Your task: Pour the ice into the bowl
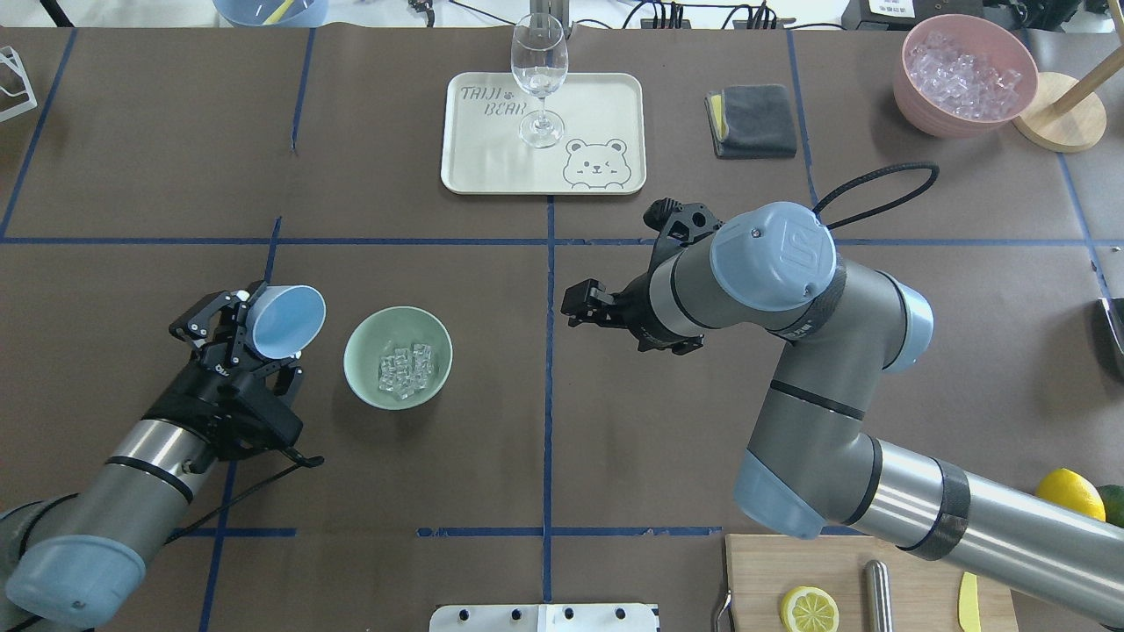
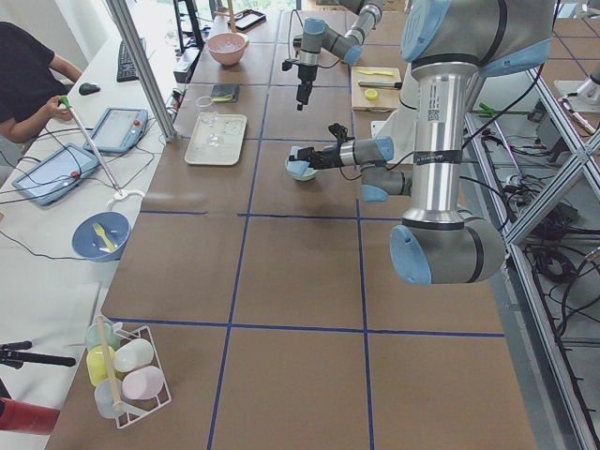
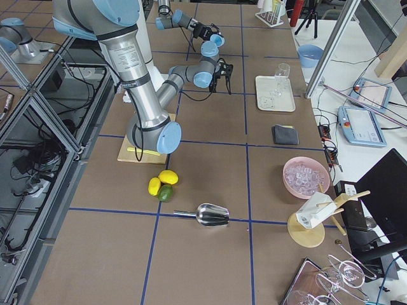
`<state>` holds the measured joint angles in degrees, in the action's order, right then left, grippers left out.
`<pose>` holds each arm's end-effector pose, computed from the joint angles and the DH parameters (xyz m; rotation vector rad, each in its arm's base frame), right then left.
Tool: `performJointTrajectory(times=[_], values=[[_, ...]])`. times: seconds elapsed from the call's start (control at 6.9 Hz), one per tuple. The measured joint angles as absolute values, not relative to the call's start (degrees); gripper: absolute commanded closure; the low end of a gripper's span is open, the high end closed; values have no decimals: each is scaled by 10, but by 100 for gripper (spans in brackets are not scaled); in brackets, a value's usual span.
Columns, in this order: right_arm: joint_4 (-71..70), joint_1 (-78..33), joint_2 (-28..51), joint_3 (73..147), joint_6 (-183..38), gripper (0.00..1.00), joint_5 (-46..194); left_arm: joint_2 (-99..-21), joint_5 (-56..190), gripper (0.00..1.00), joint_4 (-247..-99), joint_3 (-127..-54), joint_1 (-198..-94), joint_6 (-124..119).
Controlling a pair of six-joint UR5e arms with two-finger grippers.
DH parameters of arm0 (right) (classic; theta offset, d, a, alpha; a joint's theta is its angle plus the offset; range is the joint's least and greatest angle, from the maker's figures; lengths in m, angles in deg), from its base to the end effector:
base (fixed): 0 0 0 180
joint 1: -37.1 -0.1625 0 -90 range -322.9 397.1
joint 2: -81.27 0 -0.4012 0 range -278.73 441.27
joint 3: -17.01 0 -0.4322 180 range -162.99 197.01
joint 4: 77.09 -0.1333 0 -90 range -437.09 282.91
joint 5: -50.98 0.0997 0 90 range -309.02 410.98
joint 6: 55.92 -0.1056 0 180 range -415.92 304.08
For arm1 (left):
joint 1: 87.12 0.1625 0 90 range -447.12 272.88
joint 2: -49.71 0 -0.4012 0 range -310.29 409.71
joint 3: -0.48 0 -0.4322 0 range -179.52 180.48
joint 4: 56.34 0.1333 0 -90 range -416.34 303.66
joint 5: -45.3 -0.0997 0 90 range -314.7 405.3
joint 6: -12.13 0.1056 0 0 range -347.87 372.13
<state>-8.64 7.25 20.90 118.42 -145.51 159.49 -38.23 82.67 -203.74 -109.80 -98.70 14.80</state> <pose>-0.5220 -0.4146 0.1851 0.0024 -1.1233 0.2825 0.4295 -0.3097 0.3476 1.4370 0.1349 0.5622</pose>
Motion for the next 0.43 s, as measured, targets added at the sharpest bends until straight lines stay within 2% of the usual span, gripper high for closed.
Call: performJointTrajectory(times=[0.14, 0.43], values=[[-85, 80, 220, 1178, -1456, 0, 1593, -363, 865, 100, -2039, -1106, -1014, 73], [-80, 101, 294, 1112, -1462, 0, 1576, -334, 923, 100, -2041, -1110, -1073, -19]])
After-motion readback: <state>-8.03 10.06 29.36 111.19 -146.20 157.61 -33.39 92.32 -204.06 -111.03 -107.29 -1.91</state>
